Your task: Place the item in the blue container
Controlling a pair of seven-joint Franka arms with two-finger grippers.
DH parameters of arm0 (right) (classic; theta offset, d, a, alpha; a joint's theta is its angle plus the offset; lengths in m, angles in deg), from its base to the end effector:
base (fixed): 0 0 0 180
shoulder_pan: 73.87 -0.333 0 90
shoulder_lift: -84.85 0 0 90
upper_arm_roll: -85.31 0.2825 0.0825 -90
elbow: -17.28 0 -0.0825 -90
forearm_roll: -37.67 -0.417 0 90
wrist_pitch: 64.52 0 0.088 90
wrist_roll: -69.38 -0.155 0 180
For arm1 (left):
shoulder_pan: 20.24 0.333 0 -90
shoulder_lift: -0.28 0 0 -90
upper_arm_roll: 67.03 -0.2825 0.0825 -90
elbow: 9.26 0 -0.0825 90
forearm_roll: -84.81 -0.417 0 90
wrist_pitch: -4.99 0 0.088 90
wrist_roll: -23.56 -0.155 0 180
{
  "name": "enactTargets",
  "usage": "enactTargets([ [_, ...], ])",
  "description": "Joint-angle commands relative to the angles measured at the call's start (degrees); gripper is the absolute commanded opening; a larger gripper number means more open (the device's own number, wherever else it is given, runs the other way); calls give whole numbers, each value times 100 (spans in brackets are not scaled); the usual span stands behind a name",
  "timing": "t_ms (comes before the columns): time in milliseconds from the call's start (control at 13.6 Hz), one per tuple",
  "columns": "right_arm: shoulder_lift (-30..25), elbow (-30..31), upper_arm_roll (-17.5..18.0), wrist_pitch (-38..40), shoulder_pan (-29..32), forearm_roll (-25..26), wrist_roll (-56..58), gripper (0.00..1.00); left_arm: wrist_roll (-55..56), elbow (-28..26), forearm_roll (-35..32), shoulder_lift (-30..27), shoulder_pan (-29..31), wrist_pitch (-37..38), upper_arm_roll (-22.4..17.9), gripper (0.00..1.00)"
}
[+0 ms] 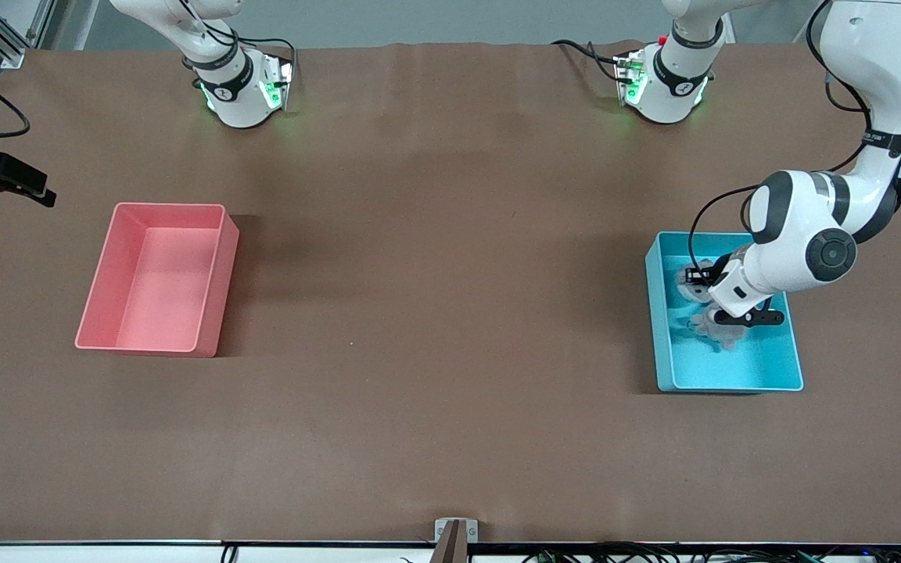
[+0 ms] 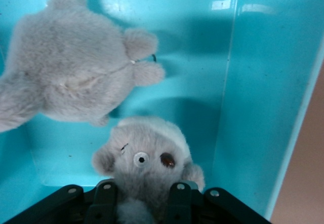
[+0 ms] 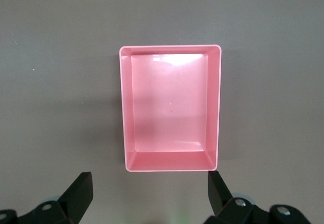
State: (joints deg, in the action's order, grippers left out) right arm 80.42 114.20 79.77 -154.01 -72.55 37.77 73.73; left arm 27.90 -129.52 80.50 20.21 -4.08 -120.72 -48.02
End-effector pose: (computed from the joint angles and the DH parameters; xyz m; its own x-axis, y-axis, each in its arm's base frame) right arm 0.5563 -0.0685 0.5257 0.9977 -0.0430 -0.0521 -0.0435 -0.9990 -0.0097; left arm 0.5535 -0.0331 0.1413 0.9725 -0.0243 -0.2318 -0.0144 -0.9989 0.0445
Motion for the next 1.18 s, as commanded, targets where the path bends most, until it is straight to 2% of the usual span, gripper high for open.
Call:
enactTargets([
  [0,-278,284,1,-51,-53,42,40,100,-241,-77,88,-121,133,-49,68,44],
  [73,-278,284,1,-50,-62,33,22,100,-363,-59,88,-130,133,-41,59,52],
  [220,-278,284,1,-24,-124,-19,-30,100,-723,-33,88,-148,150,-23,59,100],
  [441,-304,284,-8,-15,-124,-55,-31,100,-778,72,53,-357,159,99,41,100],
  [808,-313,284,-8,-94,-132,-72,-22,100,-812,731,167,-1034,308,1618,76,100],
  [1102,-313,284,-8,-129,-124,-195,48,100,-804,1083,544,-1772,326,2024,33,100],
])
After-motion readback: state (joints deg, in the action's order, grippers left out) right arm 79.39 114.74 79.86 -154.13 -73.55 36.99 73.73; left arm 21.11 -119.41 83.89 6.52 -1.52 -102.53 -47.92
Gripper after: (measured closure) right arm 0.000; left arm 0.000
